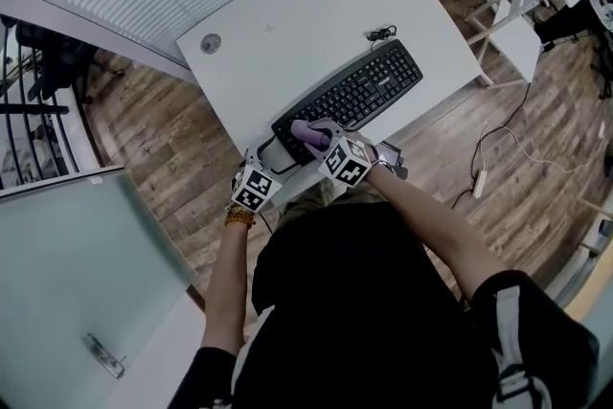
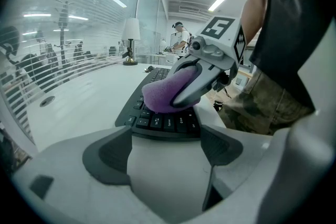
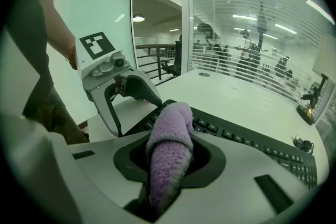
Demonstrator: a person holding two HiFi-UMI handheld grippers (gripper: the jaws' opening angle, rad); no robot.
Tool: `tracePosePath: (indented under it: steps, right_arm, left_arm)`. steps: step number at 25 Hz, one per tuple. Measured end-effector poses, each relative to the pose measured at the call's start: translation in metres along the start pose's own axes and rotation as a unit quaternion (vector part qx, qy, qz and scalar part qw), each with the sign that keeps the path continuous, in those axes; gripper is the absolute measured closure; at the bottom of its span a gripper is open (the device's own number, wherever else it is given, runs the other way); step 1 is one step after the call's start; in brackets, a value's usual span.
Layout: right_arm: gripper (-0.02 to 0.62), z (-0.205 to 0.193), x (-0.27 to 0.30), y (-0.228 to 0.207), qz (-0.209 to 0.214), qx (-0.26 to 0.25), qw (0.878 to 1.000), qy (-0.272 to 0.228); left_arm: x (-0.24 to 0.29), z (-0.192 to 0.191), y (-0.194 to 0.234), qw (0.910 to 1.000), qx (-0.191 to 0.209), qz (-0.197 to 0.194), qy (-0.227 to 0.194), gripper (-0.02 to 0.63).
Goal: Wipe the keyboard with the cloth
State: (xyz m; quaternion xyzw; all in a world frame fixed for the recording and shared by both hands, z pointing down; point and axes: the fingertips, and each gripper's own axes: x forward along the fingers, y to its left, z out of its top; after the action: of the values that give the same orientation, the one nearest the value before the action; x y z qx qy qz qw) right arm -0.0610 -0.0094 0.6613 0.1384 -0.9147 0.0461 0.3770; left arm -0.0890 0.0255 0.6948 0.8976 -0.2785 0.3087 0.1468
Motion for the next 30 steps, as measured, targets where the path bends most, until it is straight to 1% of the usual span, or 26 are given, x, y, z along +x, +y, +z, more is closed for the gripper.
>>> tracePosePath:
  steps: [3, 8, 11, 13, 15, 17, 19, 20, 21, 23, 24, 27, 30]
  right_arm:
    - [0.505, 0.004, 0.006, 0.009, 0.016, -0.021, 1.0, 0.009]
    - [0.505, 0.009, 0.007, 0.013, 0.03, -0.027, 0.999, 0.008]
    - [0.503, 0.015, 0.014, 0.031, 0.058, -0.047, 0.997, 0.006]
    - [0.503, 0.019, 0.02, 0.041, 0.066, -0.055, 0.996, 0.007]
    - [0.502, 0.02, 0.022, 0.042, 0.07, -0.048, 0.996, 0.004]
    - [0.489, 0.022, 0.02, 0.039, 0.083, -0.037, 0.996, -0.003]
    - [0.483, 0.024, 0.013, 0.03, 0.092, -0.013, 0.996, -0.017]
    - [0.482, 0.025, 0.006, 0.021, 0.085, 0.008, 0.996, -0.029]
    - [0.48, 0.023, -0.001, 0.006, 0.069, 0.033, 0.996, -0.042]
    - [0.48, 0.012, -0.02, -0.036, 0.018, 0.09, 0.994, -0.067]
    - [0.48, 0.0, -0.033, -0.062, -0.013, 0.117, 0.99, -0.075]
    - [0.481, -0.054, -0.084, -0.146, -0.11, 0.186, 0.973, -0.078]
    - [0.482, -0.11, -0.139, -0.217, -0.191, 0.231, 0.952, -0.062]
  left_arm:
    - [0.001, 0.0, 0.0, 1.0, 0.001, 0.0, -0.001, 0.201]
    - [0.0, 0.0, 0.001, 1.0, 0.002, -0.001, 0.001, 0.201]
    - [0.001, 0.001, 0.0, 1.0, 0.0, -0.001, 0.0, 0.201]
    - [0.001, 0.002, 0.0, 1.0, 0.002, 0.0, 0.0, 0.201]
    - [0.001, 0.001, 0.0, 1.0, 0.001, 0.0, 0.005, 0.201]
    - [-0.001, 0.002, 0.0, 1.0, 0.002, 0.001, 0.005, 0.201]
    - [-0.002, 0.007, 0.0, 1.0, 0.004, 0.001, 0.002, 0.201]
    - [-0.001, 0.005, -0.001, 1.0, 0.003, 0.0, 0.003, 0.201]
    - [0.001, 0.002, -0.001, 1.0, 0.001, -0.001, 0.004, 0.201]
    - [0.0, -0.002, 0.0, 1.0, -0.002, 0.0, 0.007, 0.201]
    - [-0.001, 0.0, 0.0, 1.0, -0.001, 0.001, 0.007, 0.201]
    - [-0.002, 0.009, -0.001, 1.0, 0.003, 0.003, 0.003, 0.202]
    - [-0.001, 0.009, -0.003, 1.0, 0.001, 0.002, 0.005, 0.202]
